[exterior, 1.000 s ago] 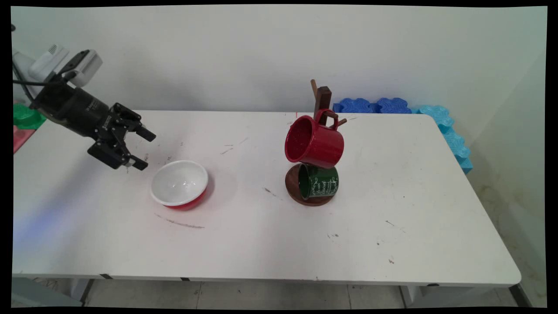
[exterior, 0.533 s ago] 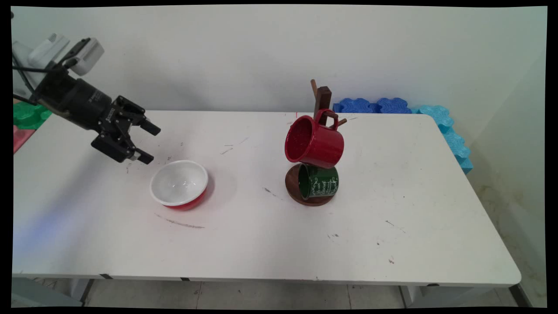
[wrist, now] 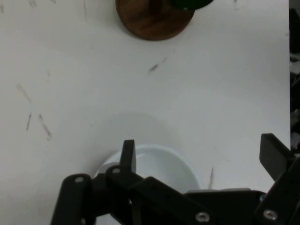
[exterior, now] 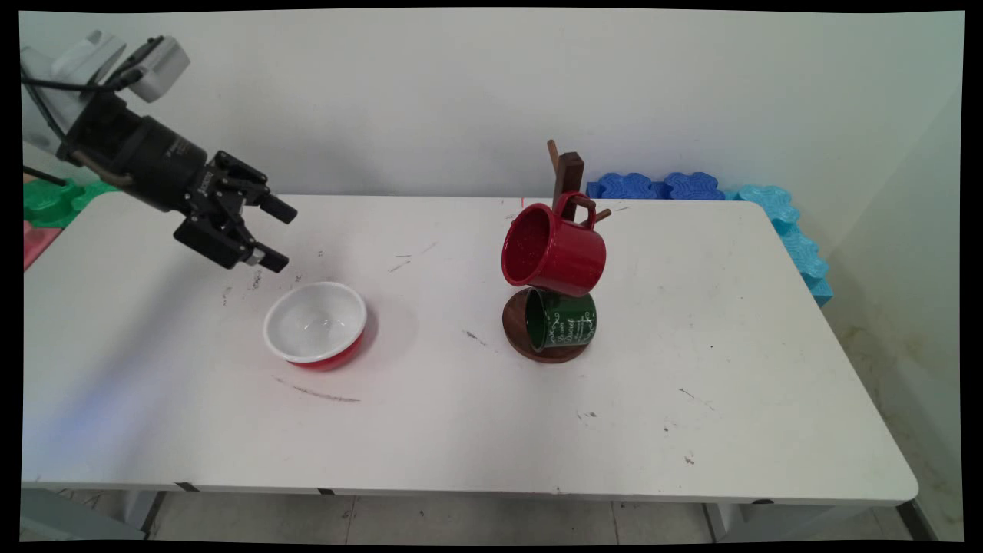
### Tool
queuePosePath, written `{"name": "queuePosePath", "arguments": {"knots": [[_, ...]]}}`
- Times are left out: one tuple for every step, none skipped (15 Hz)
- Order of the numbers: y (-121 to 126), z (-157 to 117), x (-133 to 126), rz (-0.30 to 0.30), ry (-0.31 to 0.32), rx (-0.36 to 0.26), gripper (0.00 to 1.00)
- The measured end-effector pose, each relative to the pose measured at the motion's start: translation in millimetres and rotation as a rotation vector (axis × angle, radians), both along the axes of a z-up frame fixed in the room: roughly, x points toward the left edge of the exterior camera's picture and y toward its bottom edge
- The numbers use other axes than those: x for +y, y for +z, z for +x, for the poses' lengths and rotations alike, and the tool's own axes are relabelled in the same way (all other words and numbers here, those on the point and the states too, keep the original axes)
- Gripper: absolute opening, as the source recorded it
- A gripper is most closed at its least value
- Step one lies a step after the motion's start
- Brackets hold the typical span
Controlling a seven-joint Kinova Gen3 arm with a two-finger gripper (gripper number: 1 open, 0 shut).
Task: Pick up the red mug from the rack
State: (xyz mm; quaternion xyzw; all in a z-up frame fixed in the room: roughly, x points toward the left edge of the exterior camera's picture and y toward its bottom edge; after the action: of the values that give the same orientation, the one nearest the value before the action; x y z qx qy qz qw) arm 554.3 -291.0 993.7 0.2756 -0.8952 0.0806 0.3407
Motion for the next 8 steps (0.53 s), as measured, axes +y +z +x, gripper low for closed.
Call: {"name": "queuePosePath", "arguments": {"knots": [[2,-4,-1,-0.001,0.007,0.008,1.0],[4,-9,-1,-0.002,0.013,0.017,1.0],[6,-13,-2,-0.003,0.019,0.025,1.0],[8,-18,-3,-0.004,0.025,0.034,1.0],[9,-23,-4,-0.006,0.031,0.044,1.0],[10,-27,-4,-0.007,0.036,0.053,1.0],[11,-34,-5,-0.008,0.041,0.065,1.0],[12,-39,-6,-0.009,0.044,0.074,1.0]]}}
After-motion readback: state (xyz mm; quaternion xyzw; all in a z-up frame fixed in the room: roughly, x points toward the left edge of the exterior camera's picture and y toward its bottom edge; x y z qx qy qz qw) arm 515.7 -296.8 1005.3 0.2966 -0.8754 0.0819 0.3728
